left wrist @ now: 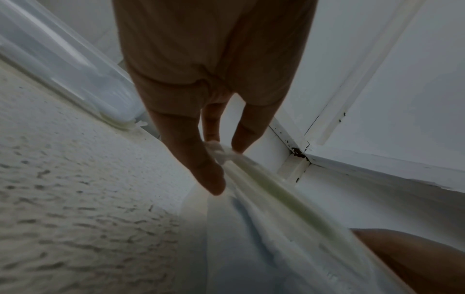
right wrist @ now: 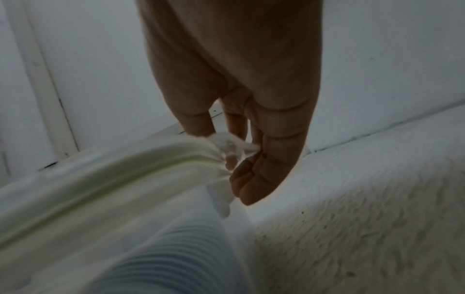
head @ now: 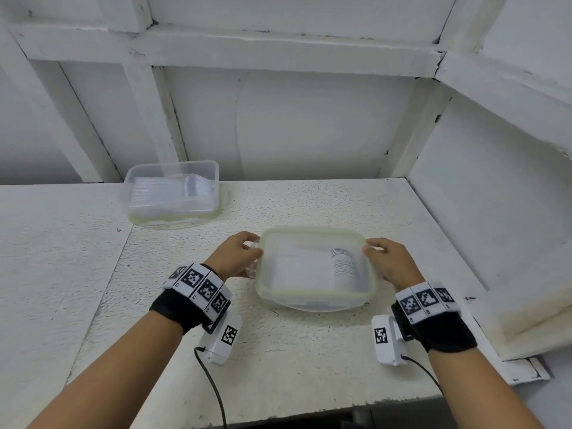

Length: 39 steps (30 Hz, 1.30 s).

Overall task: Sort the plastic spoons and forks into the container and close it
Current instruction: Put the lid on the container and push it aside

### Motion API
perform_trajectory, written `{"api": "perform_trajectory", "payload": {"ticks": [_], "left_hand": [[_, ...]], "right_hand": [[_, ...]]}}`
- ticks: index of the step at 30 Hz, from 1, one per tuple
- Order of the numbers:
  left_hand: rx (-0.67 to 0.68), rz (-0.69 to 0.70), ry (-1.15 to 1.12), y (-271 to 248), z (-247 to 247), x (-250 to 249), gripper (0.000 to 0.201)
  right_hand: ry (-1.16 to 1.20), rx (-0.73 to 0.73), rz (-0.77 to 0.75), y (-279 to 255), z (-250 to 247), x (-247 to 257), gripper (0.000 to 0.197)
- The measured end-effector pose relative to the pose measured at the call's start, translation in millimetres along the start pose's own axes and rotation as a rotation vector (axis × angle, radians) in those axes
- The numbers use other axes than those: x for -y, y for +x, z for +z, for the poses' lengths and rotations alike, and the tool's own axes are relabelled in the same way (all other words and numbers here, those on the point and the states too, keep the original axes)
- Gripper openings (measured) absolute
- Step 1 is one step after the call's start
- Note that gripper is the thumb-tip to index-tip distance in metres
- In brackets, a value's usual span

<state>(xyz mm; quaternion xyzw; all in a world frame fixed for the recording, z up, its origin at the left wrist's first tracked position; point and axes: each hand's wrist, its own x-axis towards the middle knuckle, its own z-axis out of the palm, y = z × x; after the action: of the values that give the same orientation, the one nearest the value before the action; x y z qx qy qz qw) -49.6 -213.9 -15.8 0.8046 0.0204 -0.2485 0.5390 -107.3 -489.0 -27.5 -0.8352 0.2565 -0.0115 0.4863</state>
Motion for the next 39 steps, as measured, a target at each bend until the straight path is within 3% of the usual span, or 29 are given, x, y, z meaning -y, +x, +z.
{"api": "perform_trajectory", "payload": {"ticks": [6,29,34,39], "left_hand": [[-0.022,0.003,0.090,4,-3,-5,0.023],[-0.060,0.065,0.153,1,2,3,0.039],[-0.248,0.098,0.467,1,3,3,0.033],[-0.282,0.108,0.517,-1,10,2,0.030]], "right_hand": [[-0.096,0.019,-0.012,4,-1,1,0.029],[-0.139,0.073,-0.031,-4,-1,-1,0.034],[-0.418,-0.125,-0.090,-14,2,-3,0.041],[-0.631,-0.125,-0.139,-22,10,1,0.037]]}}
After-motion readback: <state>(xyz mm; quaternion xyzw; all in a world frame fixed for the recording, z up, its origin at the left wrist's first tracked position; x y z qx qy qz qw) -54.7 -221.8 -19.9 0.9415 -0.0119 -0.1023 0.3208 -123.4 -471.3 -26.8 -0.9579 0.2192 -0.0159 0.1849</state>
